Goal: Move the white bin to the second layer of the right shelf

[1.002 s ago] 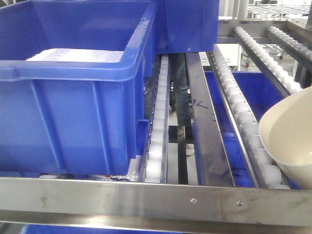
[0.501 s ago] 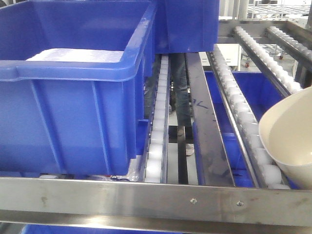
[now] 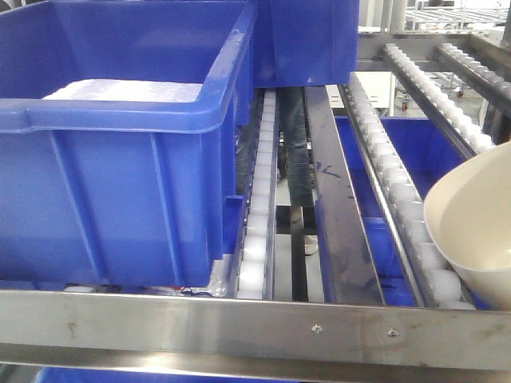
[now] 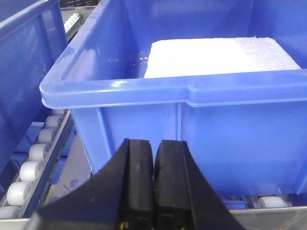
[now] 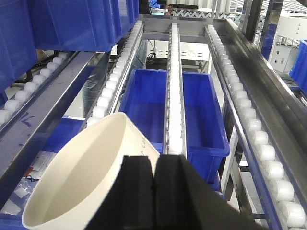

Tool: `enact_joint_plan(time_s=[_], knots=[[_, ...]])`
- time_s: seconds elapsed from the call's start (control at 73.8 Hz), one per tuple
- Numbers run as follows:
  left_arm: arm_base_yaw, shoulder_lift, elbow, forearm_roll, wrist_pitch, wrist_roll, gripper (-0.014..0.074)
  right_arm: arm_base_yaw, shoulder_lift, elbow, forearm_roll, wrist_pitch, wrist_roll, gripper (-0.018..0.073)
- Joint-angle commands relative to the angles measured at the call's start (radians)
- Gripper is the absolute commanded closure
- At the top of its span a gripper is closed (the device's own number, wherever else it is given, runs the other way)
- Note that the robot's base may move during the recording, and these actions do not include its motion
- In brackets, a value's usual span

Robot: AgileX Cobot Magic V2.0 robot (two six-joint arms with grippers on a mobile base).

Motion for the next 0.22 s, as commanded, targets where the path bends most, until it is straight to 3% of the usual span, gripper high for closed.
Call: enact_joint_plan(time_s=[0.0, 0.203], knots=[[-0.003, -0.014, 0.037, 0.0, -0.086, -0.005, 0.0512, 0.002, -0.02, -0.017, -0.009, -0.087, 0.001, 0.0536], [-0.003, -0.014, 0.037, 0.0, -0.086, -0.005, 0.0512, 0.002, -0.02, -0.017, -0.009, -0.087, 0.001, 0.0536]])
